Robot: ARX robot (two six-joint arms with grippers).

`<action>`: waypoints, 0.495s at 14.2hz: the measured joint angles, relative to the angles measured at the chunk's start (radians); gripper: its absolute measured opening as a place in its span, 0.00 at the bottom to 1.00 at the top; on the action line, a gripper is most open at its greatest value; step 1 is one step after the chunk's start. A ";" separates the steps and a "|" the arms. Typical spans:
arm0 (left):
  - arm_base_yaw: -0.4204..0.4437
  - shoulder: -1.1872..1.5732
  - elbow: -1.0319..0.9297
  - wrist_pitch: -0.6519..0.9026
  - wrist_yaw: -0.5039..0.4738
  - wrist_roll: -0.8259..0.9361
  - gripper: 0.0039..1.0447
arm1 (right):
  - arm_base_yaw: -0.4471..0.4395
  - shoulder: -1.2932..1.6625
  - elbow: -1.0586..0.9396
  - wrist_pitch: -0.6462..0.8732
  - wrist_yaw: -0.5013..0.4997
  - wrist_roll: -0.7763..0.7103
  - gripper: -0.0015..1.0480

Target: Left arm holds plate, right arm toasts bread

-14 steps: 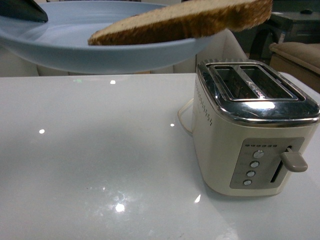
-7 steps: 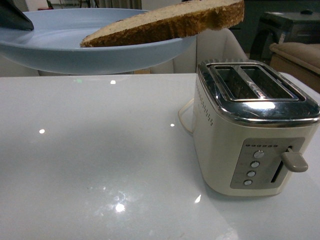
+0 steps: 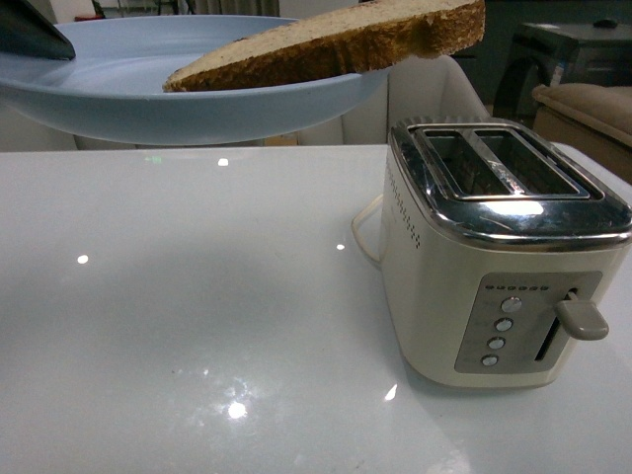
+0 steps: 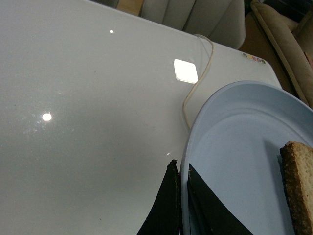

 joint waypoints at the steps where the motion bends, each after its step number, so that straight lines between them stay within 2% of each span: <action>1: 0.000 0.000 0.000 0.002 0.000 0.000 0.02 | 0.000 0.000 0.000 0.000 0.000 0.000 0.94; 7: 0.000 0.000 0.000 0.002 0.000 0.000 0.02 | 0.000 0.000 0.000 0.000 0.000 0.000 0.94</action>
